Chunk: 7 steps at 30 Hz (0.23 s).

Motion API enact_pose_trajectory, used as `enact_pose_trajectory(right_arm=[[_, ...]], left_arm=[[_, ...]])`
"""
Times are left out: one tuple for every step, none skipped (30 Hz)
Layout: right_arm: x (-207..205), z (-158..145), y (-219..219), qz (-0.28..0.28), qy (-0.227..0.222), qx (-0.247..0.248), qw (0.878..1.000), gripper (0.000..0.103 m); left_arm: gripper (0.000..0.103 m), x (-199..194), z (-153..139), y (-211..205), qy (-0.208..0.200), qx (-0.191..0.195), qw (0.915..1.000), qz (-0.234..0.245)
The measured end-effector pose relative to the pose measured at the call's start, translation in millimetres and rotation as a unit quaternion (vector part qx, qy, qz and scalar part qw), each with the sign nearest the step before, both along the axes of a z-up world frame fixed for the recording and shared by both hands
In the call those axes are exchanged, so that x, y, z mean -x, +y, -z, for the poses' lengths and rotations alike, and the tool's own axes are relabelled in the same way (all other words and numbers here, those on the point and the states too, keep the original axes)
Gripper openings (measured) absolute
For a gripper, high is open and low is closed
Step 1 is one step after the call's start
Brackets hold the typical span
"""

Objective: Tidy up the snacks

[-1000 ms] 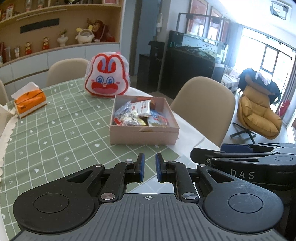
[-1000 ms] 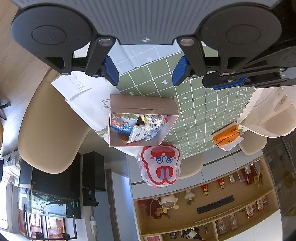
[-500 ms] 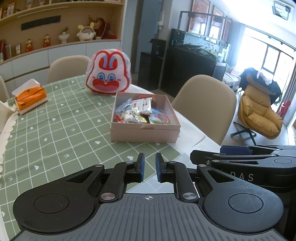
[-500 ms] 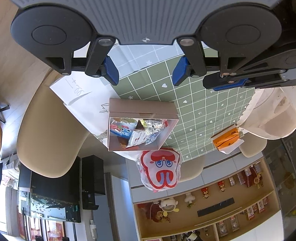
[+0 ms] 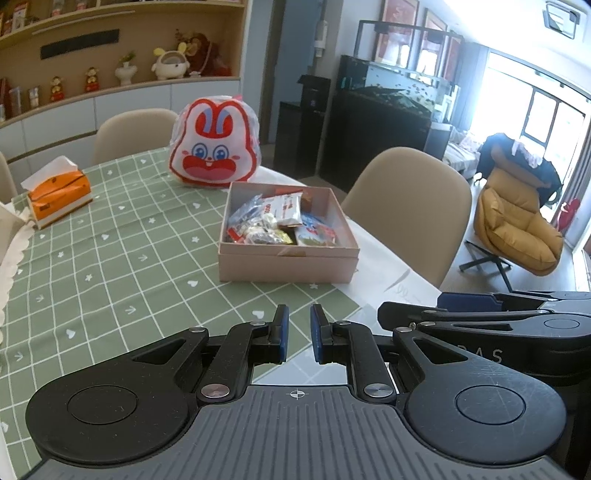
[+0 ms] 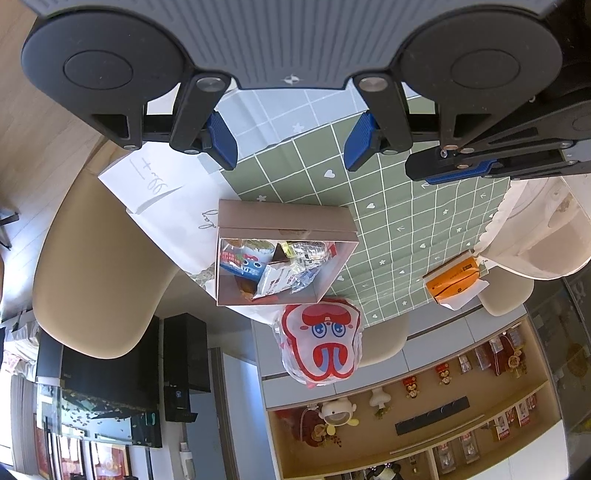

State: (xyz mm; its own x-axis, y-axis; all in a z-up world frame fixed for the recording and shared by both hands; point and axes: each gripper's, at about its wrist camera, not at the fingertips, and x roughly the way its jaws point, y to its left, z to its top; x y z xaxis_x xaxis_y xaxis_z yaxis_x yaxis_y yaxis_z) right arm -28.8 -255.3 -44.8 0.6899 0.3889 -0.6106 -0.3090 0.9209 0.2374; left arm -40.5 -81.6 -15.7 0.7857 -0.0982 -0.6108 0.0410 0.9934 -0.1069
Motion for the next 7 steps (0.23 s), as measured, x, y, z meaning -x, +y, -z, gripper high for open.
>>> enact_pose_trajectory(right_arm=[[-0.3, 0.4, 0.1, 0.000, 0.000, 0.000, 1.000, 0.065], [-0.4, 0.7, -0.1, 0.001, 0.001, 0.000, 1.000, 0.065], [-1.1, 1.1, -0.3, 0.001, 0.002, 0.001, 1.000, 0.065], [-1.7, 1.6, -0.3, 0.002, 0.003, 0.001, 1.000, 0.065], [-3.0, 2.4, -0.3, 0.002, 0.005, 0.002, 1.000, 0.065], [-4.1, 2.4, 0.1, 0.003, 0.006, 0.001, 1.000, 0.065], [-6.0, 2.7, 0.2, 0.003, 0.007, 0.001, 1.000, 0.065]], left_arm=[[0.017, -0.6, 1.2, -0.2, 0.001, 0.000, 1.0000, 0.001], [0.017, -1.2, 2.0, -0.4, 0.001, 0.000, 1.0000, 0.003], [0.017, -1.3, 2.7, -0.8, 0.001, 0.000, 1.0000, 0.005], [0.017, -2.1, 3.3, -1.0, 0.001, 0.000, 1.0000, 0.006], [0.017, -3.1, 4.2, -1.0, 0.002, 0.000, 1.0000, 0.006], [0.017, -4.9, 5.0, 0.1, 0.004, 0.000, 1.0000, 0.005], [0.017, -6.7, 6.3, 1.4, 0.006, 0.002, 1.0000, 0.003]])
